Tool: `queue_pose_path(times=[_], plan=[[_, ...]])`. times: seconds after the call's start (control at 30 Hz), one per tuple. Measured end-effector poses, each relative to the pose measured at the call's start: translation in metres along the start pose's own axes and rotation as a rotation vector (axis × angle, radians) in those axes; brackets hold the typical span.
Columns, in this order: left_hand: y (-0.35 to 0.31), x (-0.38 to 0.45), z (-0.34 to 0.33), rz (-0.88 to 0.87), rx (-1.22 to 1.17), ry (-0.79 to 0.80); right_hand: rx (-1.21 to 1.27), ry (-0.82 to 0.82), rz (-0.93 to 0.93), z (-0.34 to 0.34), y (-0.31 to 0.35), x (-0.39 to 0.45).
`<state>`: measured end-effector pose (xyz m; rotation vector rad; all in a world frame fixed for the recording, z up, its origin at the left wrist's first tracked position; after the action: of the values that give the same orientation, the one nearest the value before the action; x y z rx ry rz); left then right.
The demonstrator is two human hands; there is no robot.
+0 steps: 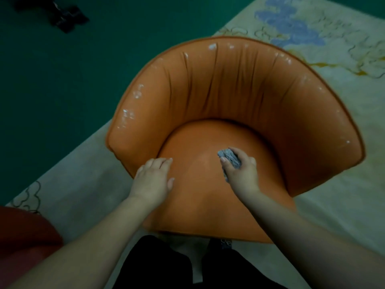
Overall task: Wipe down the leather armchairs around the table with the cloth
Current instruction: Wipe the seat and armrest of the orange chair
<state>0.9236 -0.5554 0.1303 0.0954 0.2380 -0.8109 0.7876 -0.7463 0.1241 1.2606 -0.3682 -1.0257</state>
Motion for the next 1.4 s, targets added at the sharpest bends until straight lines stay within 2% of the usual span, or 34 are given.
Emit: queue_pose_path(times=[0.23, 0.43, 0.6, 0.83, 1.1, 1.27, 1.4], plan=[[0.088, 0.007, 0.047, 0.002, -0.06, -0.076, 0.072, -0.025, -0.001, -0.077, 0.059, -0.01], [0.189, 0.024, 0.071, -0.054, -0.099, -0.114, 0.161, -0.157, -0.004, -0.167, 0.1, -0.022], [0.245, 0.039, 0.081, -0.129, -0.114, -0.089, 0.171, -0.26, -0.057, -0.222, 0.123, -0.041], [0.26, 0.061, 0.091, -0.197, -0.204, -0.031, 0.2, -0.343, -0.082, -0.233, 0.133, -0.062], [0.263, 0.093, 0.088, -0.078, -0.366, 0.053, 0.179, -0.351, -0.083, -0.236, 0.132, -0.054], [0.26, 0.132, 0.082, -0.191, -0.338, 0.157, 0.262, -0.429, -0.131, -0.254, 0.134, -0.038], [0.258, 0.186, 0.082, -0.304, -0.251, 0.206, 0.305, -0.591, -0.163, -0.264, 0.143, -0.015]])
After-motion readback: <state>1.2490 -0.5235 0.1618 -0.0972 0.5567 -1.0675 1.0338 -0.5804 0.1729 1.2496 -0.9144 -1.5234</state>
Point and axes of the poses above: each hand's wrist, its own x-axis towards the middle knuckle, its own z-axis out of the back of the hand, y = z × x, the point moved 1 cm from there along x, towards the middle knuckle, and after that the axes turned 8 degrees about x, right-handed, at the moved point
